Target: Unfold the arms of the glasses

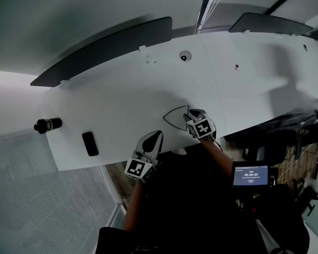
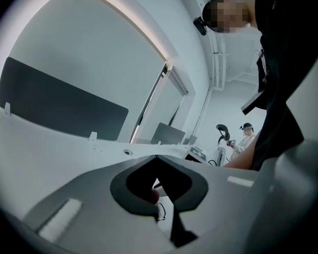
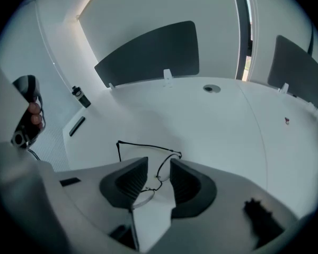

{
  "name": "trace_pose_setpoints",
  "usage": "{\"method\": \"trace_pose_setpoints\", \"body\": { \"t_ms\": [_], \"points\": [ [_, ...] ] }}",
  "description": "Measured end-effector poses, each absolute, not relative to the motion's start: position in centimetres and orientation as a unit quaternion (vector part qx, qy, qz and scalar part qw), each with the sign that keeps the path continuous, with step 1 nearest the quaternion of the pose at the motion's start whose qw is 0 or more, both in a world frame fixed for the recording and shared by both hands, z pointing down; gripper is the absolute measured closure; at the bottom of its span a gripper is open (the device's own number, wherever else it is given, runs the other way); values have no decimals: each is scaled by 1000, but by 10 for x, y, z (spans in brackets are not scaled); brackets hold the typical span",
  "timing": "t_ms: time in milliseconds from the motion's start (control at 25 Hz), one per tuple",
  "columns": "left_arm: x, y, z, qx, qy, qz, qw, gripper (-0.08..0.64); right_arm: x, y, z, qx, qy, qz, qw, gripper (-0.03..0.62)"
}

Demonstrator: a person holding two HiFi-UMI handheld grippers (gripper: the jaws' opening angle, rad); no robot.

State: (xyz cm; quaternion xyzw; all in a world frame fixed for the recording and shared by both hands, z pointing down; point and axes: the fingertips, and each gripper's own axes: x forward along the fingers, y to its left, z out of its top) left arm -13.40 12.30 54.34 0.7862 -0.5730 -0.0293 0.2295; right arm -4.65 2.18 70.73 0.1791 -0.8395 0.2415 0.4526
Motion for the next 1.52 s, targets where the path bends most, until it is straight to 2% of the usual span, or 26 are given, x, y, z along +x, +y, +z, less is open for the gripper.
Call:
{"method": "trace_pose_setpoints", "body": {
  "t_ms": [280,400,560,800,920,1000,1160,1280,1520],
  "points": [
    [-136,117,515,790,-553,-44,261,557,-44,15,710,220,-825,246,458,459],
    [-135,118,504,807,-539,-39,239,557,-29,12,704,239,-813,256,465,488],
    [-153,118,512,812,-527,-51,246,557,-34,10,720,268,-800,289,453,555],
    [-161,112,512,811,-523,-59,254,557,-26,7,721,297,-786,328,432,568],
    [-162,109,510,803,-526,-57,274,557,-22,3,717,315,-773,398,381,571],
    [-163,112,517,805,-528,-61,263,557,-22,2,710,319,-760,468,320,574],
    [-165,109,517,796,-540,-64,267,557,-36,-6,673,265,-736,610,124,574],
    [-165,107,515,795,-544,-62,263,557,-52,-17,625,194,-757,624,2,574],
    [-155,93,514,792,-545,-74,265,557,-47,-31,602,203,-744,637,-17,575]
  ]
}}
